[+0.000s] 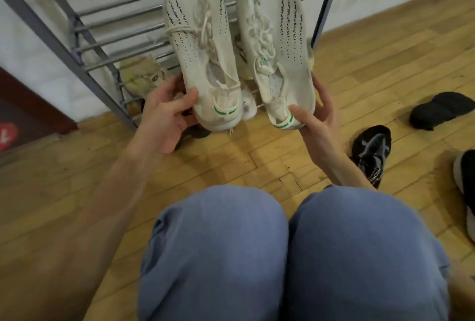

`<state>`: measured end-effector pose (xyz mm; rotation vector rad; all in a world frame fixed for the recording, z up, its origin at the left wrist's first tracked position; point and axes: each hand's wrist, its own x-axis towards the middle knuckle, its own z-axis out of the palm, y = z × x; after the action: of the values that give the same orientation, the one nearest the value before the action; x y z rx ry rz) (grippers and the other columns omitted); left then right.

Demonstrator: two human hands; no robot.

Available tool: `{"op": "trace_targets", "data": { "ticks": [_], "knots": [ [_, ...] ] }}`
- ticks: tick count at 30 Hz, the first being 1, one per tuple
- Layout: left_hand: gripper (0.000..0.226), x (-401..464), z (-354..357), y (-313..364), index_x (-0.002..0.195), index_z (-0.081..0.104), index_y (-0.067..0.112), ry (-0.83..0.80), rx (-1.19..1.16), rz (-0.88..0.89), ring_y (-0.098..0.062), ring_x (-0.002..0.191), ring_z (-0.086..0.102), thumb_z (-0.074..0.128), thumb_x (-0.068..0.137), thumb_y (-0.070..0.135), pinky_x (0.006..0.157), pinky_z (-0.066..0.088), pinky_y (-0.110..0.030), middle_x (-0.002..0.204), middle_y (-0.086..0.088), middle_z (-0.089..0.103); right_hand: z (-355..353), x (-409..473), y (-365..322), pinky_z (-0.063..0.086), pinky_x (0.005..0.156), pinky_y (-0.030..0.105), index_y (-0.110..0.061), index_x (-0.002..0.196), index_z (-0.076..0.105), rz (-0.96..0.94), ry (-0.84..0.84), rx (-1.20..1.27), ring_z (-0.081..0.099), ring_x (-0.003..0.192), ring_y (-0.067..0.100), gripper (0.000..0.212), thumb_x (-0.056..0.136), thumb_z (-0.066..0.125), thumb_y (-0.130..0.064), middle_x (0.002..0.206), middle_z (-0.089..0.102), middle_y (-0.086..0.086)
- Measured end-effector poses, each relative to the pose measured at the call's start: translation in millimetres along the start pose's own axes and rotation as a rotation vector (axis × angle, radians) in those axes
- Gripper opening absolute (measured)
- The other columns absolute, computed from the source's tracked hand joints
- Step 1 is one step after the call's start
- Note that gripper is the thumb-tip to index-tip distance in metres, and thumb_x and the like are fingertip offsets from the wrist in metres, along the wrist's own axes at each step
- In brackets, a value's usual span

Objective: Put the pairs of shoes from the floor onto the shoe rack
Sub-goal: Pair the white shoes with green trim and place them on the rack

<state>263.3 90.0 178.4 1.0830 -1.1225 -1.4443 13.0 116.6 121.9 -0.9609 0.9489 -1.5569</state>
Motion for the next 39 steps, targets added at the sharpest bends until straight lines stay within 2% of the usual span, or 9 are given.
{"op": "trace_targets", "data": {
  "ticks": [5,8,12,17,21,24,30,36,39],
  "knots": [
    [0.038,-4,-29,23,0.132,0.054,0.003,0.165,0.012,0.008,-0.025,0.110,0.066,0.051,0.094,0.005,0.082,0.058,-0.039,0.118,-0.008,0.070,34,28,-9,0.059,0.075,0.042,-0.018,0.141,0.044,0.018,-0.073,-0.075,0.066,0.104,0.039,0.066,0.081,0.071,-0.009,0.126,0.062,0.018],
    [0.024,-3,-46,39,0.116,0.064,0.006,0.267,0.041,0.040,-0.021,0.102,0.070,0.052,0.095,0.008,0.082,0.058,-0.040,0.107,-0.004,0.074,58,54,-20,0.059,0.071,0.031,-0.015,0.142,0.043,0.011,-0.118,-0.137,0.070,0.097,0.031,0.057,0.089,0.065,-0.008,0.121,0.066,0.015],
    [0.017,11,-57,61,0.100,0.067,0.012,0.385,0.070,0.097,-0.009,0.089,0.071,0.049,0.098,0.010,0.071,0.057,-0.029,0.091,0.005,0.076,96,93,-25,0.058,0.085,0.046,-0.011,0.138,0.046,0.066,-0.153,-0.100,0.069,0.104,0.028,0.049,0.092,0.061,-0.010,0.122,0.065,0.014],
    [0.024,48,-66,72,0.085,0.066,0.015,0.531,0.210,0.127,-0.020,0.102,0.067,0.047,0.098,0.016,0.095,0.053,-0.046,0.104,-0.006,0.071,149,135,-15,0.059,0.082,0.043,-0.004,0.137,0.045,0.190,-0.178,-0.026,0.065,0.106,0.028,0.045,0.094,0.057,-0.011,0.122,0.062,0.017],
    [0.026,74,-82,72,0.080,0.064,0.007,0.652,0.232,0.132,-0.028,0.098,0.067,0.046,0.097,0.017,0.091,0.054,-0.046,0.101,-0.016,0.069,179,154,-7,0.058,0.085,0.047,0.003,0.131,0.048,0.268,-0.159,0.028,0.063,0.105,0.029,0.038,0.096,0.054,-0.011,0.124,0.059,0.023],
    [0.020,89,-85,73,0.082,0.057,0.009,0.681,0.199,0.145,-0.023,0.084,0.061,0.046,0.095,0.020,0.078,0.051,-0.041,0.089,-0.011,0.058,195,162,-4,0.058,0.084,0.045,0.004,0.129,0.047,0.277,-0.141,0.032,0.062,0.102,0.027,0.036,0.097,0.052,-0.011,0.117,0.059,0.019],
    [0.010,104,-90,67,0.075,0.050,0.021,0.636,0.159,0.094,-0.022,0.090,0.059,0.051,0.083,0.014,0.096,0.047,-0.054,0.094,-0.006,0.055,206,175,-4,0.059,0.073,0.037,0.000,0.131,0.039,0.275,-0.107,-0.077,0.063,0.092,0.022,0.039,0.099,0.051,-0.019,0.106,0.057,0.011],
    [0.013,77,-78,66,0.070,0.054,0.017,0.603,0.161,0.138,-0.016,0.087,0.055,0.054,0.082,0.010,0.080,0.045,-0.033,0.086,-0.001,0.058,193,170,-8,0.049,0.095,0.037,-0.005,0.123,0.053,0.152,-0.146,-0.431,0.061,0.105,0.018,0.048,0.087,0.058,-0.036,0.117,0.062,0.007],
    [0.026,64,-74,49,0.102,0.061,0.006,0.642,0.279,0.190,-0.011,0.096,0.058,0.054,0.084,0.024,0.086,0.047,-0.030,0.108,0.001,0.062,183,151,-6,0.045,0.098,0.028,-0.008,0.138,0.044,-0.033,-0.175,-0.593,0.053,0.118,0.012,0.049,0.093,0.054,-0.027,0.132,0.055,0.003]
  ]
}}
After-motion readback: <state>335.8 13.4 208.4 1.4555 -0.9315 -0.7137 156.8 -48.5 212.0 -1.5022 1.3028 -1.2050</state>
